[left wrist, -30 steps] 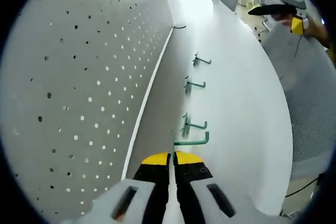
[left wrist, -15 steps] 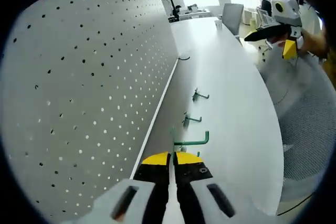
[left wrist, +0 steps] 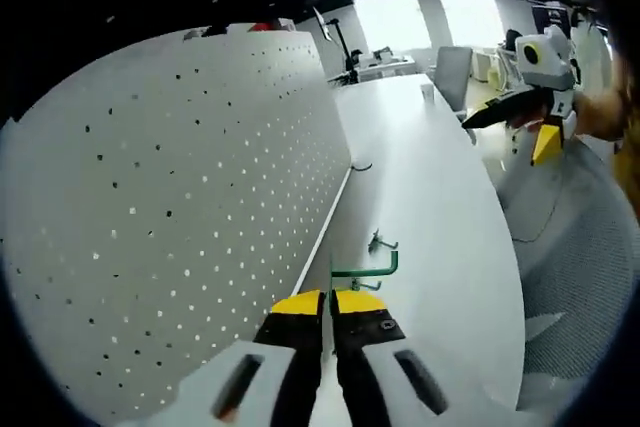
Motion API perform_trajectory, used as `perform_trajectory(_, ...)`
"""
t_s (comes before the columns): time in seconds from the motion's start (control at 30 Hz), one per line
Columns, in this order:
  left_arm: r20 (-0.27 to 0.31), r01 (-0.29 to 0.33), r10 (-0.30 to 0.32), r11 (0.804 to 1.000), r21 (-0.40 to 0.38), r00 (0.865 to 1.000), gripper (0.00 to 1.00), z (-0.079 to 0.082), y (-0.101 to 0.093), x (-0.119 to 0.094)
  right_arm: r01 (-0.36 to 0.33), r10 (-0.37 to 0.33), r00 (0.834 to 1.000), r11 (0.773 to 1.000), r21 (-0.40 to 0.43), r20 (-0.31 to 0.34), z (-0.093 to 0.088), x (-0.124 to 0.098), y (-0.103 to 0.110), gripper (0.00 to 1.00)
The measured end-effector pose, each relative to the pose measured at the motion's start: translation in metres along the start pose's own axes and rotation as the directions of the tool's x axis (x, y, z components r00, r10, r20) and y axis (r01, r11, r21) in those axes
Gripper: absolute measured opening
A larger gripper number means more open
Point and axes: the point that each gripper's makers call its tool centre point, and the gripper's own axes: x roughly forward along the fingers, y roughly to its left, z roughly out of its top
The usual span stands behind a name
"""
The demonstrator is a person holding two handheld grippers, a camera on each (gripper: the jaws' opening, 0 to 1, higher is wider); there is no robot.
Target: Insert the hook assembly into the mounting plate slot until the hook locks in place.
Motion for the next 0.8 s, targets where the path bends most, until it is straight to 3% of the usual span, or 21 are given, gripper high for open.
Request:
perform_trajectory(0.37,0.034,-0.046,0.046,0.999,0.001,0.998,0.02,0.02,0.003,-0.013,-0.044,0.045,0.999,0.999,-0.03,0.029,0.021,0.0,0.006,0.77)
perform_trajectory(0.8,0.128,-0.127,0.132,0.991,-0.048,0.983,0.02,0.046,0.001,-0.034,-0.112,0.116,0.991,0.992,-0.055,0.065,0.043,0.007,0.021,0.75)
